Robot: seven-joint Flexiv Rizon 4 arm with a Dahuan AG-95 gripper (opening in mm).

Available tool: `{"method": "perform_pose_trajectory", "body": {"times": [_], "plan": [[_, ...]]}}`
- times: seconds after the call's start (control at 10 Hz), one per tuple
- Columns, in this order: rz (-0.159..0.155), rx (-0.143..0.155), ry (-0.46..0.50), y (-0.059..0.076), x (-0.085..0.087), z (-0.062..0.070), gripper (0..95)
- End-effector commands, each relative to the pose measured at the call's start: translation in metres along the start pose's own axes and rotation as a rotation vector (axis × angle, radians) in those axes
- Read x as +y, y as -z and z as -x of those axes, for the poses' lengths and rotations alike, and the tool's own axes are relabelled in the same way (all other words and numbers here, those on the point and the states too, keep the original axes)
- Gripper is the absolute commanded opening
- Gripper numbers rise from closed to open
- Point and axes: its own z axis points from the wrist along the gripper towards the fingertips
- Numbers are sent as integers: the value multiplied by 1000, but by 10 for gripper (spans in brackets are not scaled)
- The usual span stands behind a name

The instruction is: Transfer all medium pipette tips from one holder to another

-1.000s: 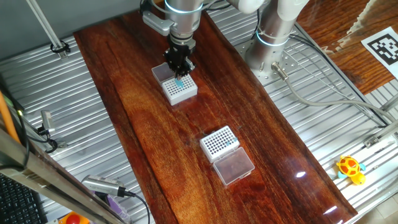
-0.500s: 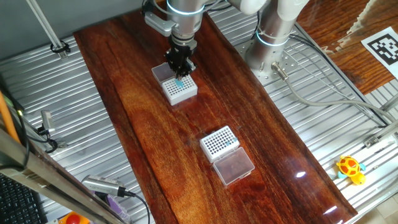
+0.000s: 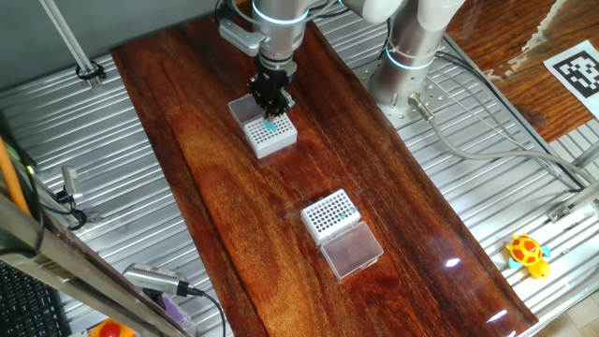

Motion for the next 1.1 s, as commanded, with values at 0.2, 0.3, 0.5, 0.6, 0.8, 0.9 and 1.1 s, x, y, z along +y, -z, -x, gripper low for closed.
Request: {"method": "perform_pose_trajectory", "body": {"times": [0.2,0.3,0.5,0.6,0.8,0.9,1.1], "plan": [[-1,-2,2,-2,0,-2,0],[-1,-4,3,-3,1,-3,0],[-3,-6,6,-4,1,-5,0],[-4,-6,6,-5,1,-5,0],[-4,-9,11,-9,2,-6,0],[-4,-10,11,-10,2,-6,0],[-4,-9,21,-11,2,-6,0]]}}
